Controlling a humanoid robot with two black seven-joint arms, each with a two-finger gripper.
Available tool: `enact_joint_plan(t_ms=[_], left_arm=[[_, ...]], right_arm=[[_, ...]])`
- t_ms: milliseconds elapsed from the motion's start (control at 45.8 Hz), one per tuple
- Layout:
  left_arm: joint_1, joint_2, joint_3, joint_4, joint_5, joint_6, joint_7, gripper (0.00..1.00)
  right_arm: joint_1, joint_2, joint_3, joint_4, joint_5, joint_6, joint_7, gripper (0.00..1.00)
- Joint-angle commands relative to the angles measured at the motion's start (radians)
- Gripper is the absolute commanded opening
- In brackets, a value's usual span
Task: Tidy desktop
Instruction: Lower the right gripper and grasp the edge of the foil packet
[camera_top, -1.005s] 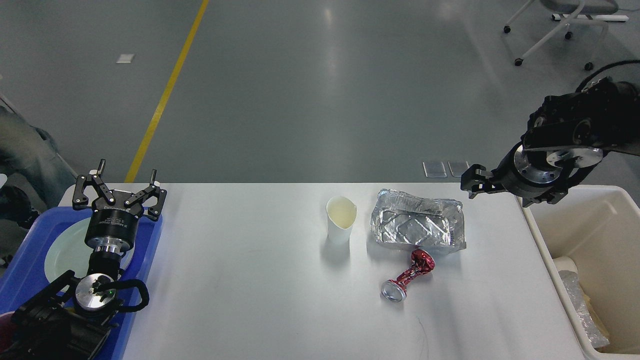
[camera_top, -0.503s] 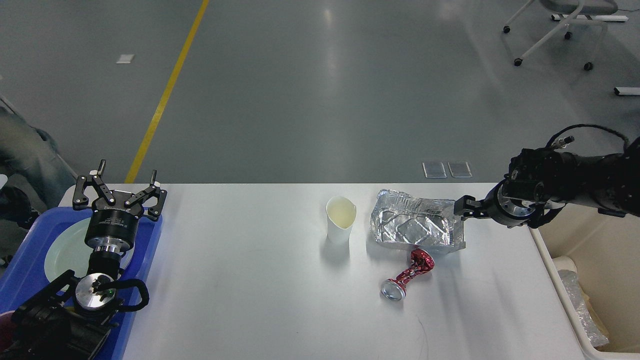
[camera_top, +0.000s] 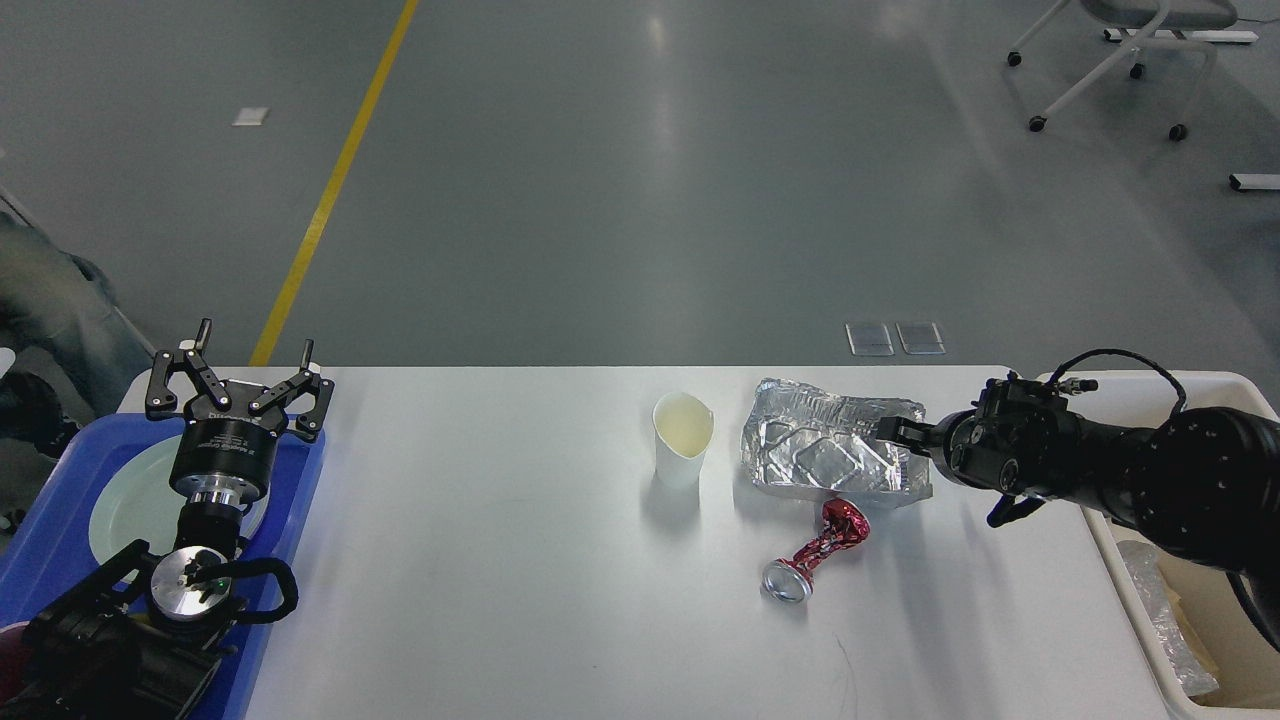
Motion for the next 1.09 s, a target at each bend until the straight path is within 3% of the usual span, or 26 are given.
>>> enact_joint_plan(t_ms=[0,306,524,677,721,743,830,896,1071], left_arm=[[0.0,0.0,0.0,0.0,0.0,0.0,0.0,0.96],[0.0,0.0,0.0,0.0,0.0,0.0,0.0,0.96],[0.0,0.0,0.0,0.0,-0.001,0.0,0.0,0.96],[0.0,0.0,0.0,0.0,0.0,0.0,0.0,0.96],[0.0,0.0,0.0,0.0,0.0,0.0,0.0,0.96],[0.0,0.0,0.0,0.0,-0.001,0.0,0.0,0.96],[0.0,0.0,0.0,0.0,0.0,0.0,0.0,0.96],[0.0,0.0,0.0,0.0,-0.001,0.0,0.0,0.96],[0.0,0.0,0.0,0.0,-0.001,0.0,0.0,0.96]], right_arm=[[-0.06,0.013,0.006,-0.066,0.001,-0.023,0.0,1.0],[-0.093,0.019,0.062,-0.077,0.001,-0.028,0.0,0.96],[-0.128,0.05,0.072,-0.114,-0.002,-0.028,0.0,0.8],[-0.134,0.049,0.077,-0.114,-0.002,-0.034,-0.003,0.56],[-0.134,0.049,0.083,-0.114,-0.002,-0.037,-0.005,0.44],[-0.134,0.047,0.088,-0.114,-0.002,-0.04,-0.005,0.3],[-0.134,0.045,0.088,-0.114,-0.002,-0.048,-0.009,0.1],[-0.135,0.045,0.088,-0.114,-0.003,-0.049,-0.011,0.01],[-0.151,0.045,0.091,-0.106,0.01,-0.048,-0.034,0.0]])
